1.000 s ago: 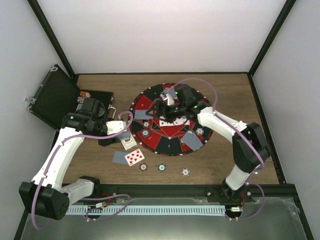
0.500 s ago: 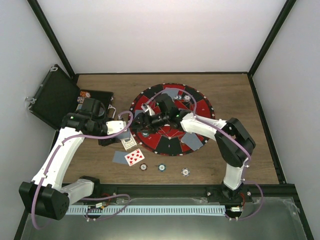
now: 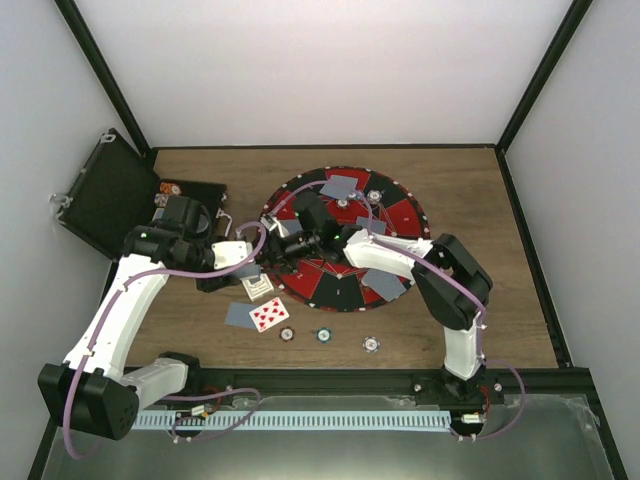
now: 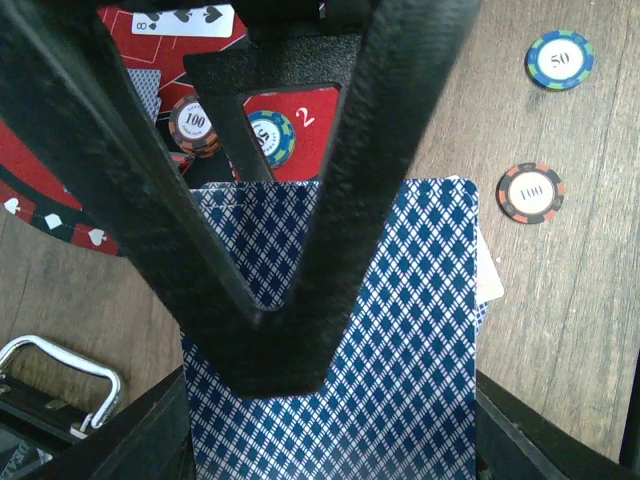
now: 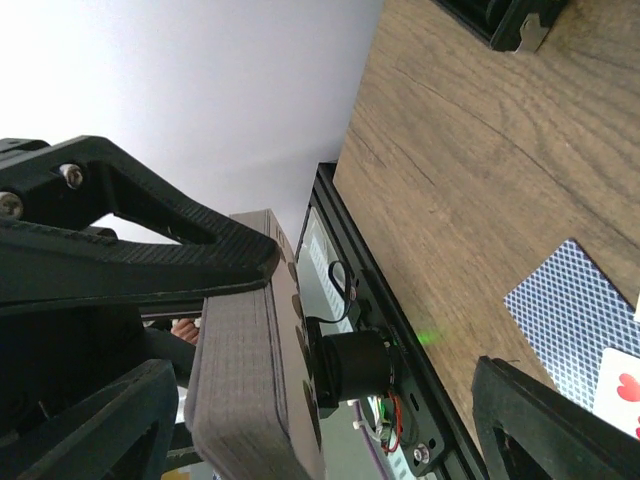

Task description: Distribute texas hold em gaming equipment

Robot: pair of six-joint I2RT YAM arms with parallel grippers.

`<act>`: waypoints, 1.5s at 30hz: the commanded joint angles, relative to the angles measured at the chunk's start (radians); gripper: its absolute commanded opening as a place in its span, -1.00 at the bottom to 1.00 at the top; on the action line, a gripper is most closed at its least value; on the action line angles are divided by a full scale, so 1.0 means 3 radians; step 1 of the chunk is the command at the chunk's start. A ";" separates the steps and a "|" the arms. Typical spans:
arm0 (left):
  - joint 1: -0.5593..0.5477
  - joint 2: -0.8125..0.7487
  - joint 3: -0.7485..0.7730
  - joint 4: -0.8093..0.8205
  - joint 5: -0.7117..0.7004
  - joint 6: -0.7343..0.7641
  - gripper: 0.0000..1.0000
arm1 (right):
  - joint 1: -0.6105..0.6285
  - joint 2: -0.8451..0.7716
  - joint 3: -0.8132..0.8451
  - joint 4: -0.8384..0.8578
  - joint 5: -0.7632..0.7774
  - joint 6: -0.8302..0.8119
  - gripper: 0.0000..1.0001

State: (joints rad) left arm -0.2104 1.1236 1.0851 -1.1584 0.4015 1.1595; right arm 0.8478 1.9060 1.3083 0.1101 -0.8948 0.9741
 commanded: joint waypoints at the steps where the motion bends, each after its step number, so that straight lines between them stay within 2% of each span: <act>1: -0.0004 -0.0023 0.0008 0.0032 0.0081 0.0031 -0.89 | 0.0037 0.0039 0.0109 0.0062 -0.0076 0.0019 0.64; 14: -0.0004 -0.0024 0.0013 0.0014 0.0082 0.0047 -0.89 | 0.0029 0.0101 0.0045 0.0004 -0.0097 -0.0131 0.50; 25: -0.0004 -0.0002 0.0049 -0.0003 0.0100 0.0021 -0.89 | 0.0076 0.0320 0.0285 -0.0072 -0.0182 -0.0177 0.48; 32: -0.0004 -0.0024 0.0058 -0.0013 0.0073 0.0036 -0.89 | -0.0129 0.0168 -0.0039 -0.0027 -0.0171 -0.0187 0.23; 41: -0.0004 0.0023 0.0086 0.0006 0.0109 0.0026 -0.89 | -0.0177 -0.0039 -0.0157 -0.0284 -0.0090 -0.0360 0.06; 45: -0.0004 0.0019 0.0068 0.0006 0.0087 0.0023 -0.89 | -0.0191 -0.0125 -0.0162 -0.0301 -0.0073 -0.0349 -0.17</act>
State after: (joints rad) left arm -0.2111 1.1400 1.0851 -1.1622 0.3962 1.1595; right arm 0.8089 1.9060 1.2770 0.0868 -0.9577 0.8841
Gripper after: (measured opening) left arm 0.604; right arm 0.465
